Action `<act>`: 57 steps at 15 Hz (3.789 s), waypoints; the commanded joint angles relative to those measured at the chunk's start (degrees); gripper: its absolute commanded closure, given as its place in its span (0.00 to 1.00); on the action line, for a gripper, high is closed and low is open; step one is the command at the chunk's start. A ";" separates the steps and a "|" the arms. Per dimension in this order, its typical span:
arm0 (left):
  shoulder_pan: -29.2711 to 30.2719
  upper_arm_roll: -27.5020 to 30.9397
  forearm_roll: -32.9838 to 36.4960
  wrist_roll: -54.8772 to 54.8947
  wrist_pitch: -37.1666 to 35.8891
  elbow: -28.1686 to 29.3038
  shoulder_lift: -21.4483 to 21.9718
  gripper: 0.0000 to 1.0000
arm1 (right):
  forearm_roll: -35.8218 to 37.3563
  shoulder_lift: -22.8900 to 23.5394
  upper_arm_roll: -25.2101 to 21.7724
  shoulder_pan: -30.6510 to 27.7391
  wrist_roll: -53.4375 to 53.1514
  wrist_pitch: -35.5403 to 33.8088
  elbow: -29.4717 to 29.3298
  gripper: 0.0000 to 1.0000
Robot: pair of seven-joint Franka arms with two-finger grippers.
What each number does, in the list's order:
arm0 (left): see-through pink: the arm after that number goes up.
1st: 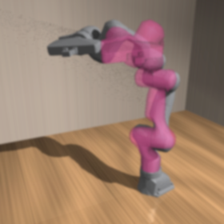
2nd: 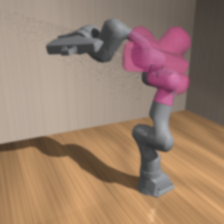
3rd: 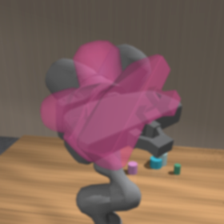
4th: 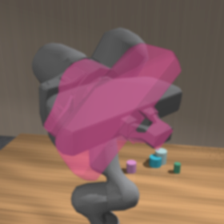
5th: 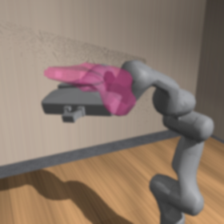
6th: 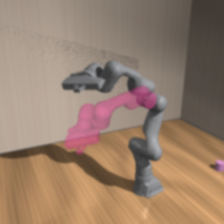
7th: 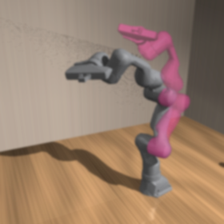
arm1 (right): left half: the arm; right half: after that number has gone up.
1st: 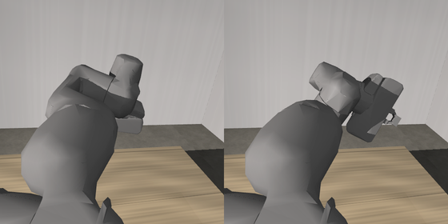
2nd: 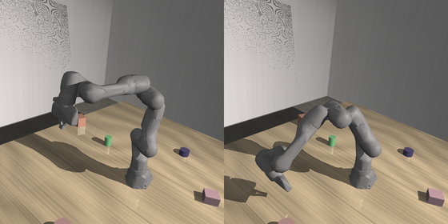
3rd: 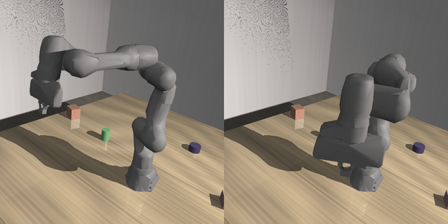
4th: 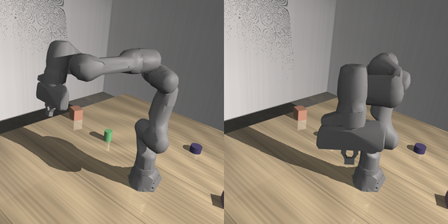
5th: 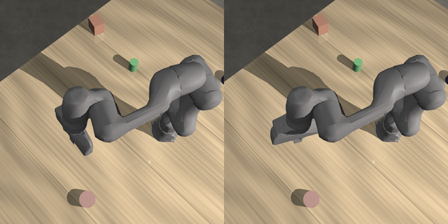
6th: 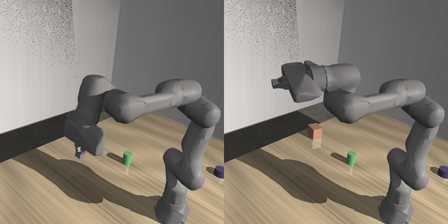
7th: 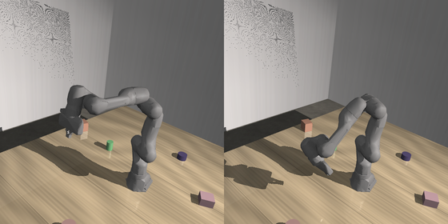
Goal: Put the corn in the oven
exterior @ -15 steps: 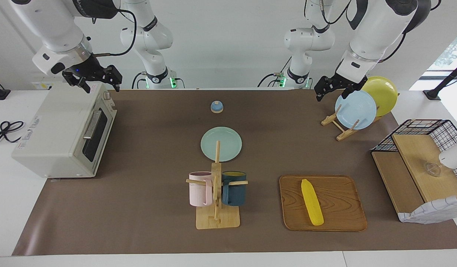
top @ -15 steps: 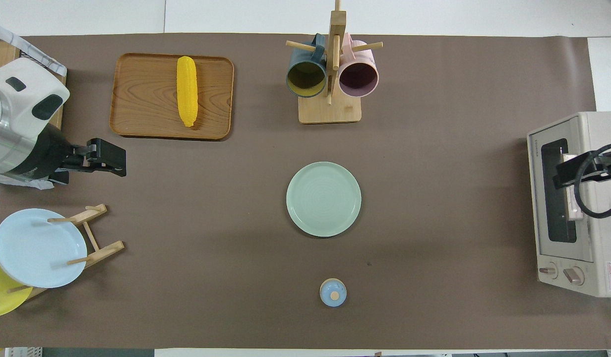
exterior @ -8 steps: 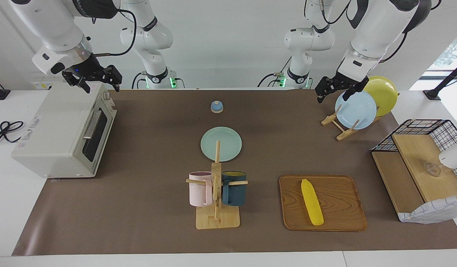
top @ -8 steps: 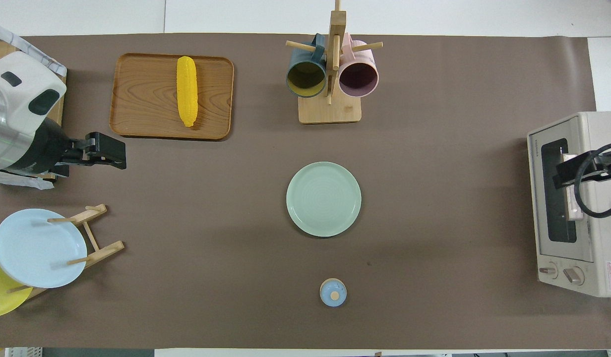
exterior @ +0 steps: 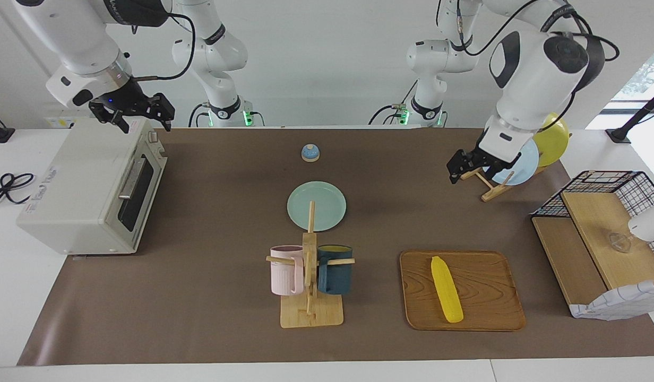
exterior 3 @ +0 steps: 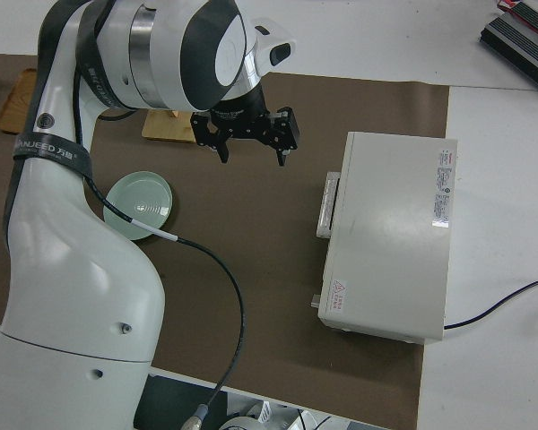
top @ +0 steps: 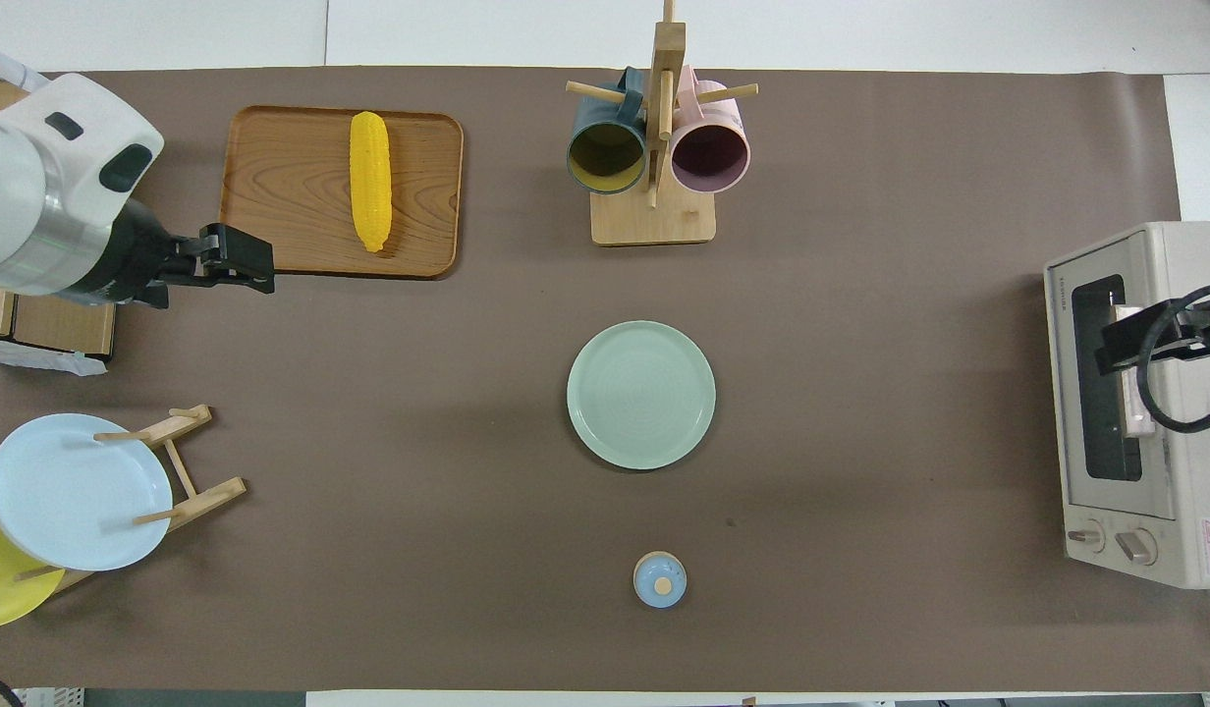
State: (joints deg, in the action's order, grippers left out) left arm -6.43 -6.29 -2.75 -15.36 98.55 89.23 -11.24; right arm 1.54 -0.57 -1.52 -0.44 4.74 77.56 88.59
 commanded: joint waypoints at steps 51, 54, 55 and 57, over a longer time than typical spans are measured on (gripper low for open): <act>-11.22 0.05 0.04 -9.41 5.24 -0.15 -5.49 1.00 | 4.08 -5.50 0.20 -8.87 1.58 26.84 25.22 1.00; -18.60 0.05 -1.65 -14.76 5.77 5.85 -1.69 1.00 | 4.70 -3.75 0.20 -9.31 1.68 28.26 25.49 1.00; -20.62 0.05 -1.74 -16.53 7.69 8.13 -0.55 1.00 | 4.79 -3.22 0.20 -9.66 1.77 28.52 25.49 1.00; -24.58 0.05 -4.35 -18.73 16.36 15.93 2.35 1.00 | 4.79 -2.69 0.20 -10.54 1.77 29.05 25.76 1.00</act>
State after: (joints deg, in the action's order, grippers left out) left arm -27.55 -7.48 -4.26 -32.03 106.59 95.08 -13.74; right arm 5.93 -3.36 -1.78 -9.20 5.00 105.09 113.41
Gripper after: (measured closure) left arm 0.458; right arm 0.991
